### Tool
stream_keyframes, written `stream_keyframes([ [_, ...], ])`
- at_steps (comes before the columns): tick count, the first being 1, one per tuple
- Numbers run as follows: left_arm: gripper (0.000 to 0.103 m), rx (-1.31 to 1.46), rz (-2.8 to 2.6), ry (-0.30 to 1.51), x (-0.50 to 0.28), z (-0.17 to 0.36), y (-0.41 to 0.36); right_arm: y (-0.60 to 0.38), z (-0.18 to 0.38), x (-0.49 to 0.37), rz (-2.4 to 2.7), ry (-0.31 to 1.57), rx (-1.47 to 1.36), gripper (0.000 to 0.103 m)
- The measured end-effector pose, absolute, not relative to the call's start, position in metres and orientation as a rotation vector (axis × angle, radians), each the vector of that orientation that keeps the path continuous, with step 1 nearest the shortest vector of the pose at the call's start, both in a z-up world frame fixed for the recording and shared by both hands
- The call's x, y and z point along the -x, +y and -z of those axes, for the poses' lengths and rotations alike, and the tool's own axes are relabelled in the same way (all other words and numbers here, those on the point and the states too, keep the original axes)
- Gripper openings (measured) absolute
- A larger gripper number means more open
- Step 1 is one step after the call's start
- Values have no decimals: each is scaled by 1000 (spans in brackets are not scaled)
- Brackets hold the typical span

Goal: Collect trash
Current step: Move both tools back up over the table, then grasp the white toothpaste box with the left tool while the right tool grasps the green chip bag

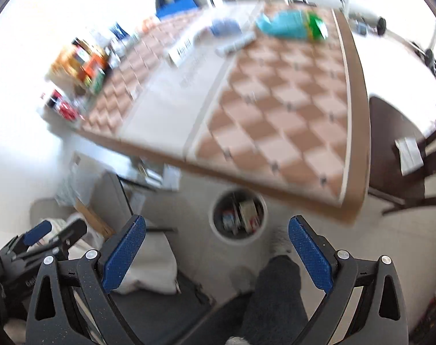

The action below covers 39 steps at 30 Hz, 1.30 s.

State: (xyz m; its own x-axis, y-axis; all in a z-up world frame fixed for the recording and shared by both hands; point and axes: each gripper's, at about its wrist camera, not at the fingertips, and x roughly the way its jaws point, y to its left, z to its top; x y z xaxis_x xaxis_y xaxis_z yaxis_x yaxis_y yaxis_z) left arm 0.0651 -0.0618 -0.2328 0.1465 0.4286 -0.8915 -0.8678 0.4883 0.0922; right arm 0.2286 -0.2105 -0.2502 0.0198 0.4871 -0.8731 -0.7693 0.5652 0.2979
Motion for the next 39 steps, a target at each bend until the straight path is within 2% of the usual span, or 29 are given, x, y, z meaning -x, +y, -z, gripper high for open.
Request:
stream_keyframes([
  [4, 103, 410, -983, 1020, -127, 209, -25, -171, 227, -267, -1058, 1118, 260, 103],
  [11, 103, 253, -1039, 1160, -249, 225, 78, -82, 243, -398, -929, 1219, 270, 103],
  [17, 103, 224, -1035, 1305, -332, 278, 170, -35, 287, -540, -701, 1278, 156, 103],
  [22, 103, 274, -973, 1408, -372, 329, 227, 1, 353, -644, -494, 1363, 73, 103],
  [26, 103, 273, -891, 1491, -392, 364, 252, 19, 410, -693, -426, 1481, 31, 103],
  [28, 95, 285, -856, 1525, -395, 378, 259, 28, 432, -707, -411, 1535, 20, 100],
  [29, 87, 291, -845, 1544, -398, 385, 262, 30, 439, -708, -418, 1550, 13, 94],
  [30, 72, 299, -835, 1561, -398, 392, 264, 32, 440, -705, -425, 1548, 14, 90],
  [31, 66, 321, -815, 1570, -398, 397, 266, 38, 438, -704, -435, 1522, 36, 87],
  [32, 52, 348, -800, 1577, -397, 400, 267, 42, 436, -700, -460, 1509, 45, 84],
  [36, 41, 410, -789, 1559, -391, 398, 264, 52, 427, -686, -518, 1472, 36, 64],
  [39, 37, 455, -816, 1530, -381, 390, 258, 52, 416, -681, -537, 1433, 8, 55],
])
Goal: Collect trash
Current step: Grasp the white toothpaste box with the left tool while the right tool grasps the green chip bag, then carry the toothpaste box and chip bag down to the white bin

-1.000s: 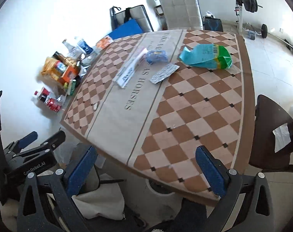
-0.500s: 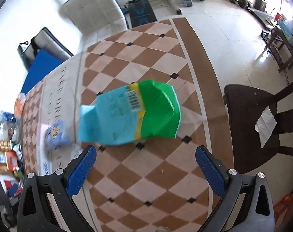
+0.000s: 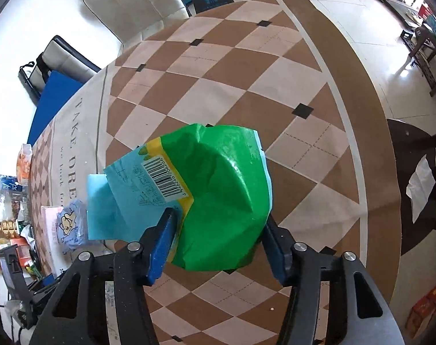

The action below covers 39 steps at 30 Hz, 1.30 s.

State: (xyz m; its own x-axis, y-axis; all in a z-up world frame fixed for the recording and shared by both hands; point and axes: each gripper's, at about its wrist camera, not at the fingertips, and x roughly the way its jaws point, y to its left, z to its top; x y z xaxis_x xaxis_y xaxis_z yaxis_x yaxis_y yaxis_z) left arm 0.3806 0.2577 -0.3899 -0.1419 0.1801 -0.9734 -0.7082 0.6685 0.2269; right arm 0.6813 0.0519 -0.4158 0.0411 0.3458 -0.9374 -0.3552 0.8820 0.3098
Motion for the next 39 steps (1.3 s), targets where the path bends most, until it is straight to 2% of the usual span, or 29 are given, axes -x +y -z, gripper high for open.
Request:
stream_keyframes([
  [4, 34, 476, -875, 1485, -366, 372, 243, 48, 399, -674, -571, 1377, -11, 49],
  [22, 31, 514, -967, 1254, -285, 286, 166, -10, 312, -609, -692, 1241, -56, 48],
  [31, 31, 518, -972, 1150, -207, 244, 101, -56, 273, -521, -791, 1208, -64, 47],
  [39, 31, 525, -928, 1138, -119, 247, 12, -117, 265, -399, -872, 1206, -25, 47],
])
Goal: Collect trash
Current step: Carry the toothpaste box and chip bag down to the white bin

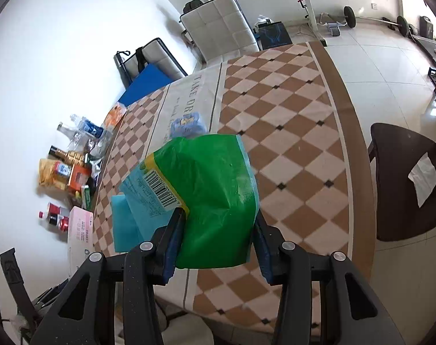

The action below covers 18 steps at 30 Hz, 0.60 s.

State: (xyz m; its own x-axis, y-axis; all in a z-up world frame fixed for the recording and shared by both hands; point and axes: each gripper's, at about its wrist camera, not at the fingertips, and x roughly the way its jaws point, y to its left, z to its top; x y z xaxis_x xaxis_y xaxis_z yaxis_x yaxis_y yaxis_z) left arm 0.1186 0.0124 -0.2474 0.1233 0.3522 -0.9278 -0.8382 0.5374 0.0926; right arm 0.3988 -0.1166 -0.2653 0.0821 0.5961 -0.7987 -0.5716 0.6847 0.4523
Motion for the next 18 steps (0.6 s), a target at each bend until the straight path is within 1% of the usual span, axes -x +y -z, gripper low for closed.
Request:
stream_keyframes([
  [4, 31, 570, -901, 1161, -74, 263, -31, -152, 281, -337, -893, 1237, 23, 47],
  [8, 31, 638, -863, 1215, -39, 288, -66, -191, 313, -275, -895, 1306, 100, 47],
  [13, 31, 711, -822, 1326, -15, 341, -100, -228, 364, -221, -878, 1403, 238, 47],
  [18, 31, 794, -781, 1419, -13, 407, -113, -251, 433, -199, -816, 1491, 334, 47],
])
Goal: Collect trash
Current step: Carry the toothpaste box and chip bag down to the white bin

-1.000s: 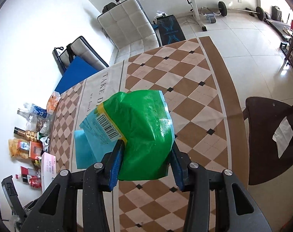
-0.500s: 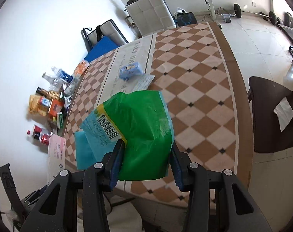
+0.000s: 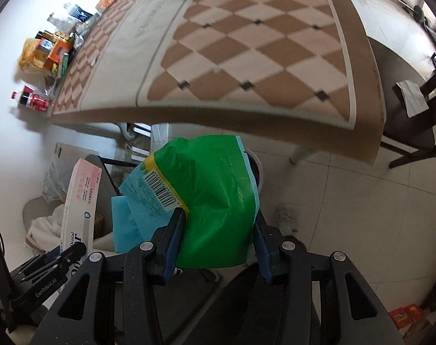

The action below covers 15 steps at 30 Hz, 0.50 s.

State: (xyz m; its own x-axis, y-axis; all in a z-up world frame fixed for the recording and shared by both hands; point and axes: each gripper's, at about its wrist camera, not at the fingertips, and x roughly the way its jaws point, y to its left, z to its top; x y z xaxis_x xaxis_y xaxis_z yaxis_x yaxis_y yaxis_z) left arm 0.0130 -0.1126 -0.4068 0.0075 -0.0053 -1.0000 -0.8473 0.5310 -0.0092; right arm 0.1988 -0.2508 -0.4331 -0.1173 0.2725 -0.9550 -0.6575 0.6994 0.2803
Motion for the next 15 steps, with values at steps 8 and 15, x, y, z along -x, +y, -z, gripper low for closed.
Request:
stream_keyframes([
  [8, 32, 949, -710, 1492, -42, 547, -76, -264, 578, -197, -648, 1566, 365, 47],
  [15, 32, 1010, -638, 1518, -75, 664, -44, -241, 705, -224, -486, 1584, 281, 47],
])
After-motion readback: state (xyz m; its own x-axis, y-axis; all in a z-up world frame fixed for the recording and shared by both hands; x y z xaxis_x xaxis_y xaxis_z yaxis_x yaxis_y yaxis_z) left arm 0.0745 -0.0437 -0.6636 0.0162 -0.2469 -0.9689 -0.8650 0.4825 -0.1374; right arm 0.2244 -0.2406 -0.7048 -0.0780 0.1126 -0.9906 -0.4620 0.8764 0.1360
